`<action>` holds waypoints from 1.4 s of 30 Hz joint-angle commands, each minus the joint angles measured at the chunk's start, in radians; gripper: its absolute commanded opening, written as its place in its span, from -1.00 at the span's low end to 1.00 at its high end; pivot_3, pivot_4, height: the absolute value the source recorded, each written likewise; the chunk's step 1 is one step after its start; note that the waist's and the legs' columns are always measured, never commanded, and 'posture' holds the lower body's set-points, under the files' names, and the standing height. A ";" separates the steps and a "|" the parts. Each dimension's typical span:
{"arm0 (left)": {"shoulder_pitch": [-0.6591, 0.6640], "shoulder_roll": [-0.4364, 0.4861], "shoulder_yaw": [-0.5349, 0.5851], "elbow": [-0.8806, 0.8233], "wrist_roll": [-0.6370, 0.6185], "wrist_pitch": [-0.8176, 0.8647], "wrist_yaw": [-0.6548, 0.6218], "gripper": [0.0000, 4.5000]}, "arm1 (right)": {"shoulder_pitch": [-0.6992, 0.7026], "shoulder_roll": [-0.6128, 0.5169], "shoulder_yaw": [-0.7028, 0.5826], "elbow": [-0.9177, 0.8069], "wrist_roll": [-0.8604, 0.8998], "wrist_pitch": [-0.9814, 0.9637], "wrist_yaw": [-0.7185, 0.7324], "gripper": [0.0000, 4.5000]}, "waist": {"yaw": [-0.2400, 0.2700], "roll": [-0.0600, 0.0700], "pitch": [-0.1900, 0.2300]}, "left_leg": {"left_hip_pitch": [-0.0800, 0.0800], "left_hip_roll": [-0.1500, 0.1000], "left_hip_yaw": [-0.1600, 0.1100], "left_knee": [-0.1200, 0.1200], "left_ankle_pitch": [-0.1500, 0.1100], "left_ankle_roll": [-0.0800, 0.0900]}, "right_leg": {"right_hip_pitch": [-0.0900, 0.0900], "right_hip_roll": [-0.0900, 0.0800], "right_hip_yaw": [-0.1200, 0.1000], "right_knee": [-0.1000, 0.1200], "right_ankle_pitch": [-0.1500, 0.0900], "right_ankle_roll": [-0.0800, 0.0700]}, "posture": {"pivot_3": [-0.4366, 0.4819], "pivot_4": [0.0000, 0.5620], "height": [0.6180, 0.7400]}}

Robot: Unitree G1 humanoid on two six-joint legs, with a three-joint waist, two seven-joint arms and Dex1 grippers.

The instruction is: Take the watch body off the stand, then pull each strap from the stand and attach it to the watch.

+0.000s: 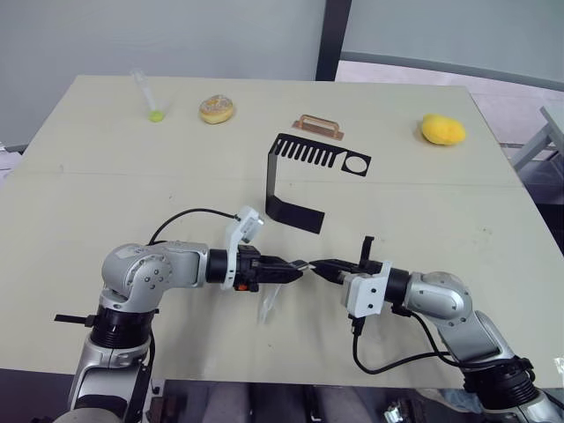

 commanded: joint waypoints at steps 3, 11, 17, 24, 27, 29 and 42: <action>-0.015 -0.038 -0.040 -0.060 -0.036 -0.006 -0.022 -0.30 | -0.023 0.024 0.034 -0.029 0.015 -0.016 -0.017 -1.00 | 0.000 0.000 0.000 | 0.000 0.000 0.000 0.000 0.000 0.000 | 0.000 0.000 0.000 0.000 0.000 0.000 | -0.05 -0.47 1.00; -0.013 -0.039 -0.041 -0.063 -0.035 -0.005 -0.018 -0.30 | -0.025 0.024 0.035 -0.026 0.013 -0.014 -0.019 -1.00 | 0.000 0.000 0.000 | 0.000 0.000 0.000 0.000 0.000 0.000 | 0.000 0.000 0.000 0.000 0.000 0.000 | -0.05 -0.47 1.00; -0.012 -0.040 -0.041 -0.063 -0.036 -0.005 -0.014 -0.30 | -0.024 0.024 0.036 -0.026 0.011 -0.015 -0.019 -1.00 | 0.000 0.000 0.000 | 0.000 0.000 0.000 0.000 0.000 0.000 | 0.000 0.000 0.000 0.000 0.000 0.000 | -0.05 -0.47 1.00; -0.009 -0.039 -0.048 -0.066 -0.034 -0.006 -0.016 -0.30 | -0.023 0.024 0.036 -0.026 0.007 -0.015 -0.020 -1.00 | 0.000 0.000 0.000 | 0.000 0.000 0.000 0.000 0.000 0.000 | 0.000 0.000 0.000 0.000 0.000 0.000 | -0.05 -0.47 1.00; -0.011 -0.037 -0.050 -0.064 -0.034 -0.006 -0.018 -0.30 | -0.027 0.026 0.036 -0.022 0.004 -0.015 -0.022 -1.00 | 0.000 0.000 0.000 | 0.000 0.000 0.000 0.000 0.000 0.000 | 0.000 0.000 0.000 0.000 0.000 0.000 | -0.05 -0.47 1.00; -0.012 -0.035 -0.051 -0.064 -0.034 -0.005 -0.019 -0.30 | -0.028 0.026 0.035 -0.021 0.003 -0.016 -0.023 -1.00 | 0.000 0.000 0.000 | 0.000 0.000 0.000 0.000 0.000 0.000 | 0.000 0.000 0.000 0.000 0.000 0.000 | -0.05 -0.47 1.00; -0.012 -0.034 -0.050 -0.061 -0.030 -0.008 -0.017 -0.30 | -0.027 0.027 0.035 -0.021 0.003 -0.016 -0.019 -1.00 | 0.000 0.000 0.000 | 0.000 0.000 0.000 0.000 0.000 0.000 | 0.000 0.000 0.000 0.000 0.000 0.000 | -0.05 -0.47 1.00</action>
